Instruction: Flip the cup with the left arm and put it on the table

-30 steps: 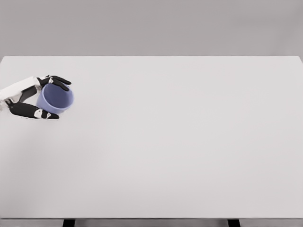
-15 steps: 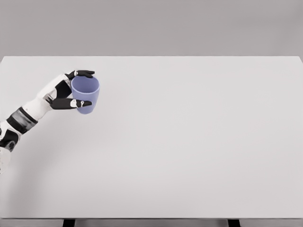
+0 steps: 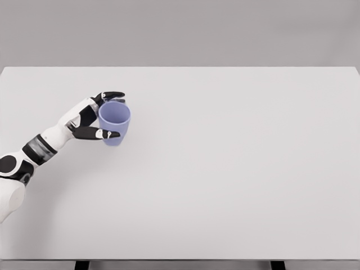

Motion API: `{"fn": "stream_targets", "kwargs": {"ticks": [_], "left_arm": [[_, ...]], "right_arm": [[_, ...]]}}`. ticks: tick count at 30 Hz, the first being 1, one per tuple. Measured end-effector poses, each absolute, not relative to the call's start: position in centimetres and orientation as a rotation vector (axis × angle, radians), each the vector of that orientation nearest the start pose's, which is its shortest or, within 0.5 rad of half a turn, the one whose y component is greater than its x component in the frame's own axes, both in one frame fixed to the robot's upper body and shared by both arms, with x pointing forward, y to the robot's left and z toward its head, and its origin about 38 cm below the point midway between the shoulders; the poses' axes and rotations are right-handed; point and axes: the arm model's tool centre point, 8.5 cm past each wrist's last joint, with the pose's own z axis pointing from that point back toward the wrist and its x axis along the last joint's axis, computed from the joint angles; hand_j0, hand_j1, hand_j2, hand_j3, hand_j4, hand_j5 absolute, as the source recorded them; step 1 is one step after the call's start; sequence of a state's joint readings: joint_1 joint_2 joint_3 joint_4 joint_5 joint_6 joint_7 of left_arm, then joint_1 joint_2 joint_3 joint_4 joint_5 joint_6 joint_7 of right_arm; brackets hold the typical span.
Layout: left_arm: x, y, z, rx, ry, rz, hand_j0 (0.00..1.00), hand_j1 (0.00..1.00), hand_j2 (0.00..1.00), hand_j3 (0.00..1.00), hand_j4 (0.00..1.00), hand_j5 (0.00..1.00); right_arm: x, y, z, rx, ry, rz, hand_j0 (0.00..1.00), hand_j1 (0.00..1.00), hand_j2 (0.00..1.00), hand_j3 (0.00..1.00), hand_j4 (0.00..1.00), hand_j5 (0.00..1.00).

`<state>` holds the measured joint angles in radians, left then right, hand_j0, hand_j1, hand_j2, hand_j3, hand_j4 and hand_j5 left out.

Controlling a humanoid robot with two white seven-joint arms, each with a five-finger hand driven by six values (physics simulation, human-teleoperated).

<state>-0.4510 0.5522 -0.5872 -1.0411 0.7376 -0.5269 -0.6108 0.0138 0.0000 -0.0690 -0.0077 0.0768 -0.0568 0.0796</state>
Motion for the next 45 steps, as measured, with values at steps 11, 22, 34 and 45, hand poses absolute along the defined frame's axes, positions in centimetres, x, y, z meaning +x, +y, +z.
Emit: {"fn": "stream_targets", "kwargs": {"ticks": [11, 22, 34, 45], "left_arm": [[43.7, 31.0, 10.1, -0.505, -1.681, -0.719, 1.00, 1.00, 1.00, 1.00, 1.00, 1.00], [44.7, 34.6, 14.3, -0.400, -1.758, -0.781, 1.00, 1.00, 1.00, 1.00, 1.00, 1.00], [44.1, 35.6, 14.8, -0.332, -1.752, -0.904, 1.00, 1.00, 1.00, 1.00, 1.00, 1.00], [44.1, 33.0, 13.9, -0.365, -1.744, -0.963, 1.00, 1.00, 1.00, 1.00, 1.00, 1.00]], "right_arm": [[0.0, -26.5, -26.2, -0.008, -0.050, 0.012, 1.00, 1.00, 1.00, 1.00, 1.00, 1.00], [0.0, -26.5, -26.2, -0.008, -0.050, 0.012, 1.00, 1.00, 1.00, 1.00, 1.00, 1.00], [0.0, -26.5, -26.2, -0.008, -0.050, 0.012, 1.00, 1.00, 1.00, 1.00, 1.00, 1.00], [0.0, -26.5, -26.2, -0.008, -0.050, 0.012, 1.00, 1.00, 1.00, 1.00, 1.00, 1.00]]}}
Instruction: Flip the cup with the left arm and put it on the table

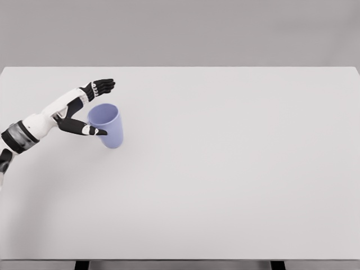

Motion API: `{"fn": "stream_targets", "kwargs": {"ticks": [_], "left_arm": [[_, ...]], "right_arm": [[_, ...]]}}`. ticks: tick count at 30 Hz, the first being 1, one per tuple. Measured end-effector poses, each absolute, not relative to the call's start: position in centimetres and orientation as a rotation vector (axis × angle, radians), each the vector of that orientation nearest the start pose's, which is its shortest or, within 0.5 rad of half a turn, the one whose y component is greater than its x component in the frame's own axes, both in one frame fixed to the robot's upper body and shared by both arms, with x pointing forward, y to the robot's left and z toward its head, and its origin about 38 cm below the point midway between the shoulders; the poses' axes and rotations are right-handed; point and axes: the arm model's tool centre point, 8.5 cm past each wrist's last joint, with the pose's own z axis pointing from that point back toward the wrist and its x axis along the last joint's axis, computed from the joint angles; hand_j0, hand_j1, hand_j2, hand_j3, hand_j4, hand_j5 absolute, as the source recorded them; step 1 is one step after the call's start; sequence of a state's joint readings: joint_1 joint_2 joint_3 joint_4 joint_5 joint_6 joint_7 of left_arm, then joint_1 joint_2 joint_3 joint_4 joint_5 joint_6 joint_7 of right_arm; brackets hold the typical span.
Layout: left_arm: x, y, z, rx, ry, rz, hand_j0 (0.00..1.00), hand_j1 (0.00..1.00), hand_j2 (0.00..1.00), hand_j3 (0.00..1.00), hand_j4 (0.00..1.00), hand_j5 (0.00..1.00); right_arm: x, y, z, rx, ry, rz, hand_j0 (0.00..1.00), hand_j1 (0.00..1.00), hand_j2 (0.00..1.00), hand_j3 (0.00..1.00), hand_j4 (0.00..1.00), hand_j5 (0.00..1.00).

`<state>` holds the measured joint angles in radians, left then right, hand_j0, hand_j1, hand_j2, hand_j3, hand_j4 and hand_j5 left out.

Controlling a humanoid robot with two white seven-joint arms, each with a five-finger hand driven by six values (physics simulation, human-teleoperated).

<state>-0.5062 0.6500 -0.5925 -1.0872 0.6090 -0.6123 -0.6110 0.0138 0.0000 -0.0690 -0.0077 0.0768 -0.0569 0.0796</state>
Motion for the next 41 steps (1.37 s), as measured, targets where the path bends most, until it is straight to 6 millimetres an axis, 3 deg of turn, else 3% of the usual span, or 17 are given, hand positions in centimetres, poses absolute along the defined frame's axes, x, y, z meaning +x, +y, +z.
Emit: {"fn": "stream_targets", "kwargs": {"ticks": [5, 9, 11, 14, 17, 24, 41], "left_arm": [[44.0, 32.9, 14.2, -0.366, -1.750, -0.973, 1.00, 1.00, 1.00, 1.00, 1.00, 1.00], [43.8, 34.1, 14.9, -0.337, -1.743, -0.993, 1.00, 1.00, 1.00, 1.00, 1.00, 1.00], [43.2, 35.9, 15.4, -0.297, -1.718, -1.017, 1.00, 1.00, 1.00, 1.00, 1.00, 1.00], [42.0, 40.8, 17.5, -0.177, -1.658, -1.076, 1.00, 1.00, 1.00, 1.00, 1.00, 1.00], [41.4, 42.7, 18.4, -0.099, -1.601, -1.146, 1.00, 1.00, 1.00, 1.00, 1.00, 1.00], [41.2, 41.9, 16.6, -0.041, -1.490, -1.311, 1.00, 1.00, 1.00, 1.00, 1.00, 1.00], [41.3, 42.3, 16.3, -0.023, -1.473, -1.314, 1.00, 1.00, 1.00, 1.00, 1.00, 1.00]], "right_arm": [[0.0, -26.5, -26.2, -0.008, -0.050, 0.012, 1.00, 1.00, 1.00, 1.00, 1.00, 1.00], [0.0, -26.5, -26.2, -0.008, -0.050, 0.012, 1.00, 1.00, 1.00, 1.00, 1.00, 1.00], [0.0, -26.5, -26.2, -0.008, -0.050, 0.012, 1.00, 1.00, 1.00, 1.00, 1.00, 1.00], [0.0, -26.5, -26.2, -0.008, -0.050, 0.012, 1.00, 1.00, 1.00, 1.00, 1.00, 1.00], [0.0, -26.5, -26.2, -0.008, -0.050, 0.012, 1.00, 1.00, 1.00, 1.00, 1.00, 1.00], [0.0, -26.5, -26.2, -0.008, -0.050, 0.012, 1.00, 1.00, 1.00, 1.00, 1.00, 1.00], [0.0, -26.5, -26.2, -0.008, -0.050, 0.012, 1.00, 1.00, 1.00, 1.00, 1.00, 1.00]]}}
